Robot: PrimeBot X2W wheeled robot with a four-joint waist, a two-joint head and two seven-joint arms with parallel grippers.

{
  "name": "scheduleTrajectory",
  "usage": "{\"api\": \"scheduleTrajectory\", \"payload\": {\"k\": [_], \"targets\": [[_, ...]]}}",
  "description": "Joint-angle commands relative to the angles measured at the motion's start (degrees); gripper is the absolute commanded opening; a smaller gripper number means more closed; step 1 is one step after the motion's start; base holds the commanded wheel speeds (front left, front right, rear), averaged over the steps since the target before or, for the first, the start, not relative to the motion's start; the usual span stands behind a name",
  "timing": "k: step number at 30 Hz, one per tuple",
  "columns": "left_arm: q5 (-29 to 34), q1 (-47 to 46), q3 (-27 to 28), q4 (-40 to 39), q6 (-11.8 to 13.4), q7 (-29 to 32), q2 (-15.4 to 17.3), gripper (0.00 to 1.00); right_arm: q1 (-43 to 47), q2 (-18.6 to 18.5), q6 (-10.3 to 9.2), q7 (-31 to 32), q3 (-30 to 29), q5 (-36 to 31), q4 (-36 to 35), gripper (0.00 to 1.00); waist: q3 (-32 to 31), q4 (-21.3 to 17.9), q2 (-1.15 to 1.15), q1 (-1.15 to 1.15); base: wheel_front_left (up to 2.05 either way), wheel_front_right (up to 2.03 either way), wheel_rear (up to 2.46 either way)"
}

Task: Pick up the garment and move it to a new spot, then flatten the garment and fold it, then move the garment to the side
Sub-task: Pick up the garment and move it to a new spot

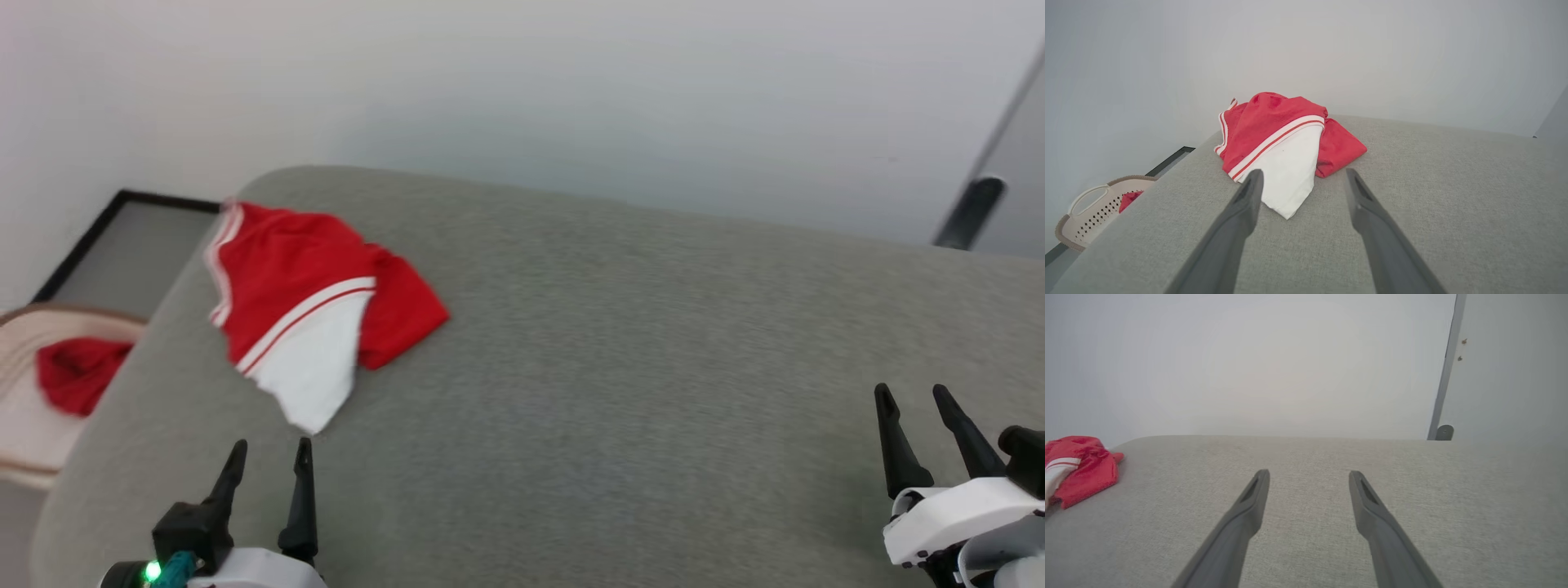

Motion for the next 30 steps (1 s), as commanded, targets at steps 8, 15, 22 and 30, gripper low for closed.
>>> {"api": "scheduleTrajectory", "payload": {"k": [8, 15, 22, 30], "targets": [[-0.30, 1.01, 0.73, -0.52, 0.86, -0.02, -0.59, 1.00, -0.84, -0.10, 0.04, 0.20, 2.14, 0.20, 1.17, 1.00, -0.56, 15.33, 0.00, 0.00, 0.00, 0.00, 0.00], [-1.26, 3.08, 2.39, -2.77, 2.65, -0.02, -1.75, 1.00, -3.60, -0.30, 0.03, 1.25, 6.36, 0.70, 1.93, 1.00, 0.32, 18.87, 0.00, 0.00, 0.00, 0.00, 0.00], [-2.19, 6.38, 4.34, -6.49, 4.14, -0.02, -2.78, 1.00, -7.67, -0.29, 0.03, 1.12, 11.33, 2.27, 4.25, 1.00, 0.98, 19.54, 0.00, 0.00, 0.00, 0.00, 0.00], [-2.17, 7.12, 4.43, -8.66, 3.63, -0.02, -3.32, 1.00, -10.01, -1.10, 0.03, -0.75, 14.62, 4.02, 7.25, 1.00, 1.53, 19.51, 0.00, 0.00, 0.00, 0.00, 0.00]]}}
